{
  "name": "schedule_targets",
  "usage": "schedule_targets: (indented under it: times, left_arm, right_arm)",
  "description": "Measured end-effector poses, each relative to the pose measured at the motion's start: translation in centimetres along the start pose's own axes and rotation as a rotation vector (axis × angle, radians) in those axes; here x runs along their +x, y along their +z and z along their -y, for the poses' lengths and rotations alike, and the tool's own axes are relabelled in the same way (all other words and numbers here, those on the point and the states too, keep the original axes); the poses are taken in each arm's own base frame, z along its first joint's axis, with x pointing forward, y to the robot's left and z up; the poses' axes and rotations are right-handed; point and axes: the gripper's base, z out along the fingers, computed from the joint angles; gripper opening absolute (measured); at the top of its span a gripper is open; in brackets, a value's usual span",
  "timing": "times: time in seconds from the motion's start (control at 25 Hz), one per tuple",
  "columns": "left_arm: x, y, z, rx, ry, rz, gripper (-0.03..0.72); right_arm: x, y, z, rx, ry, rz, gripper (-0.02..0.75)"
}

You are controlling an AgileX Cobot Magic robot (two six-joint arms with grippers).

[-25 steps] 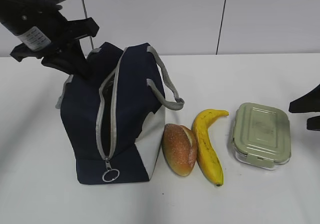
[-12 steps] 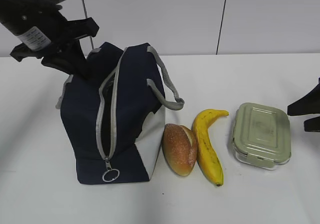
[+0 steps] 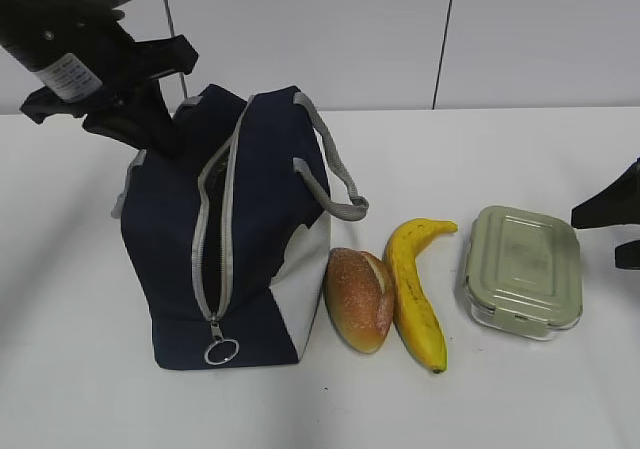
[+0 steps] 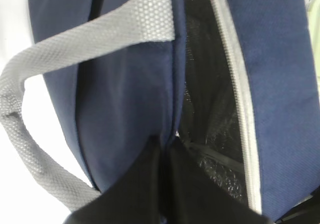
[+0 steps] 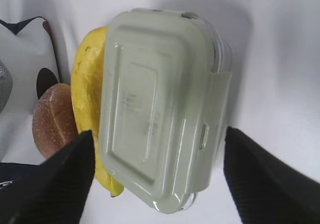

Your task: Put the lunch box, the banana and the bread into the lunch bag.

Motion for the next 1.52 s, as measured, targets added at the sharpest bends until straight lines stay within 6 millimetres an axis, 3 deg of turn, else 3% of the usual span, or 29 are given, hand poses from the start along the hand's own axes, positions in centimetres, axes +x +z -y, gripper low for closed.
schedule_targets:
  times: [0.56, 1.52]
  left_arm:
    - [0.0, 0.0, -0.1, -0.006, 0.003, 0.001, -0.001]
    - [0.0, 0.0, -0.3, -0.038, 0.018, 0.002, -0.002]
  right_arm:
    - [0.4, 2.9, 2.3, -0.063, 0.042, -0.066, 0.636]
    - [0.7, 6.2, 4.4, -0.195, 0.068, -0.066, 0.580]
